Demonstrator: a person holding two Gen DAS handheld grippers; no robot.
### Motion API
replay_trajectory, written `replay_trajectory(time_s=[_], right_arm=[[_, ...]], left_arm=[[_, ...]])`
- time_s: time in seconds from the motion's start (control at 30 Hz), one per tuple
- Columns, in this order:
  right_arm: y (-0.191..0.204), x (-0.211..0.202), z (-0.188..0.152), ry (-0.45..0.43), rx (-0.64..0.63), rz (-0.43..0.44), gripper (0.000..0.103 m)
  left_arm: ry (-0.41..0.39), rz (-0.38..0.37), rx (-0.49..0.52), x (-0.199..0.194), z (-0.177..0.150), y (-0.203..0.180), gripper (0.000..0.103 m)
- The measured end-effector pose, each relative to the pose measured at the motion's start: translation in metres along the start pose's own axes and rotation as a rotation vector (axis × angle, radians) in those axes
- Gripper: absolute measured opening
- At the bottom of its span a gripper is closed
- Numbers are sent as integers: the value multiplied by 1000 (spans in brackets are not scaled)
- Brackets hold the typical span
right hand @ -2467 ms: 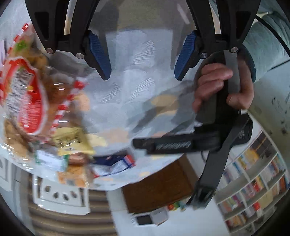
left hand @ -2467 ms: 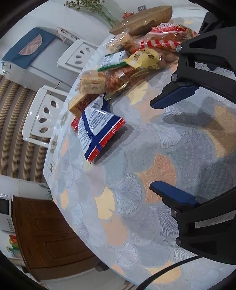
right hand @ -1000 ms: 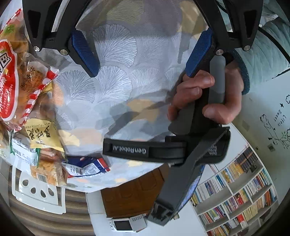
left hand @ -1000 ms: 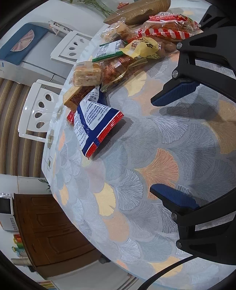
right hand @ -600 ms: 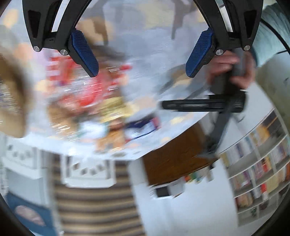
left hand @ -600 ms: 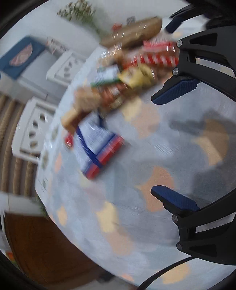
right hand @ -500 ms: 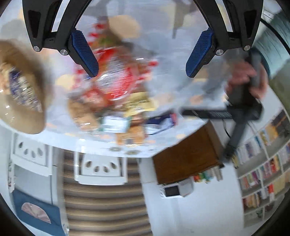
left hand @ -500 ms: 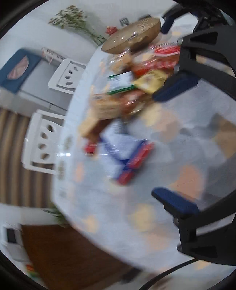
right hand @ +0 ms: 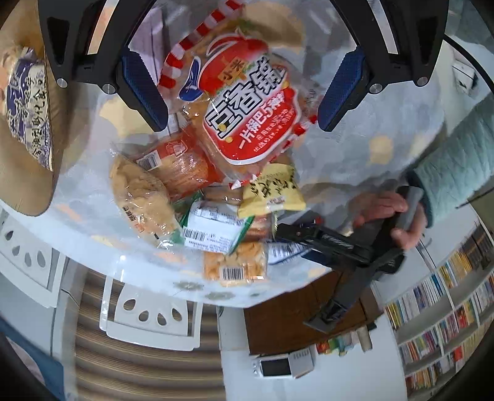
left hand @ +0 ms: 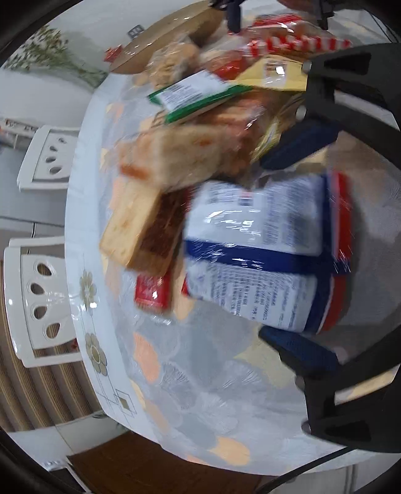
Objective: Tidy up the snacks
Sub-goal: 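Grasp the blue-white snack bag with left tool while right tool grasps the red striped bag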
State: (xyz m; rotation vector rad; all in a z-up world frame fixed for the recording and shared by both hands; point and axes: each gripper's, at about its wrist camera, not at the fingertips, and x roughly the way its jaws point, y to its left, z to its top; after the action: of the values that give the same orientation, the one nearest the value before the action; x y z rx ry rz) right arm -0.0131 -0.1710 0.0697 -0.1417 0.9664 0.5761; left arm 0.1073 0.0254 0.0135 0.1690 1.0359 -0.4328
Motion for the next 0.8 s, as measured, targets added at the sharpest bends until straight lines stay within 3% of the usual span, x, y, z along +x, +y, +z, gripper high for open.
replay_trajectory(time_s=[0.1, 0.2, 0.27, 0.33, 0.43, 0.63, 0.8], right_arm=[[12, 4, -4, 37, -29, 34, 97], [36, 6, -13, 59, -94, -73, 97], [47, 4, -18, 51, -102, -135, 91], [50, -1, -23, 43, -77, -195, 66], [49, -16, -31, 18, 31, -151, 58], [57, -37, -48, 30, 170, -186, 55], [57, -39, -53, 27, 237, -161, 56]], left_arm=[[-29, 35, -10, -5, -9, -5, 84], [-46, 32, -69, -12, -12, -2, 78], [-64, 33, -101, -20, -18, -3, 76], [-77, 61, -117, -32, -27, -7, 76], [-107, 80, -159, -51, -47, -13, 75], [-155, 56, -258, -84, -98, -34, 75], [-201, 29, -292, -88, -121, -48, 75]])
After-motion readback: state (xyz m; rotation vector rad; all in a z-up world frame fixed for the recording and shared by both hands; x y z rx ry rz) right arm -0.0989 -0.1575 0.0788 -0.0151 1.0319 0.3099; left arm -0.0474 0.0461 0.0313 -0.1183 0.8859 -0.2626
